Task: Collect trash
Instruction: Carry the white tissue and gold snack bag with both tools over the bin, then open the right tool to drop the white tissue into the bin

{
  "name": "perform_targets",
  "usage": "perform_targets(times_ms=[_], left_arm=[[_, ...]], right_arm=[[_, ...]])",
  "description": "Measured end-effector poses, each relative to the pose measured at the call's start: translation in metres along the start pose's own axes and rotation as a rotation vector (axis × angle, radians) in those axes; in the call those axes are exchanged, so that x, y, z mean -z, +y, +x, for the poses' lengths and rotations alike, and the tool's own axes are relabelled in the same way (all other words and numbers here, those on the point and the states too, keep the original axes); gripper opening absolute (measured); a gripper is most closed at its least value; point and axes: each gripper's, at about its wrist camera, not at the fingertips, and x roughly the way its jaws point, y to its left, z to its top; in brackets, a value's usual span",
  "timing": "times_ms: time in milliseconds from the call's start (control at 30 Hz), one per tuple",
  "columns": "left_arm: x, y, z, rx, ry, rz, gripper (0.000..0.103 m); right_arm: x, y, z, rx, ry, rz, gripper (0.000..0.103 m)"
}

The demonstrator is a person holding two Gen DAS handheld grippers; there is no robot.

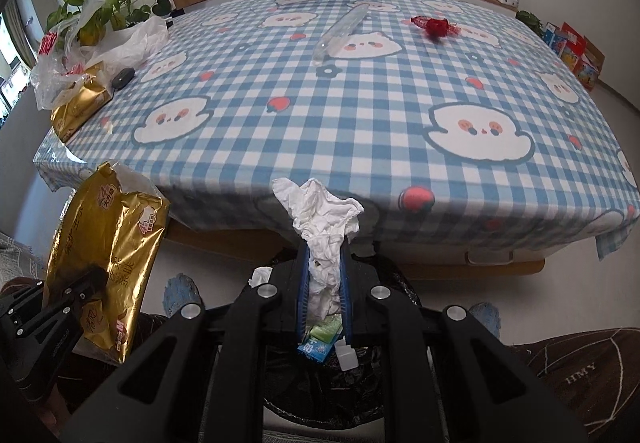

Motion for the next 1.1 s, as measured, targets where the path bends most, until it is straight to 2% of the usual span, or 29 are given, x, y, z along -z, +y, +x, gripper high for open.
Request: perform_targets(times_ms=[367, 533, 900, 1100], left_arm=[[0.013, -0.005, 0.037, -0.078, 0.106, 0.005, 0.001], [0.016, -0.009, 0.059, -0.081, 0.153, 0.0, 0.001], [0.024, -0.019, 0.099, -0.134, 0.23, 0.025, 0.001], [0.028, -0.019, 0.116, -0.155, 0.256, 0.021, 0.001]], right_arm=[[0.033, 0.005, 0.044, 0.026, 0.105, -0.02, 0.012], [0.043, 0.006, 0.066, 0.029, 0.141, -0.025, 0.012], [0.069, 0.008, 0.119, 0.06, 0.246, -0.034, 0.012], [0.078, 0.008, 0.135, 0.073, 0.279, -0.044, 0.012]])
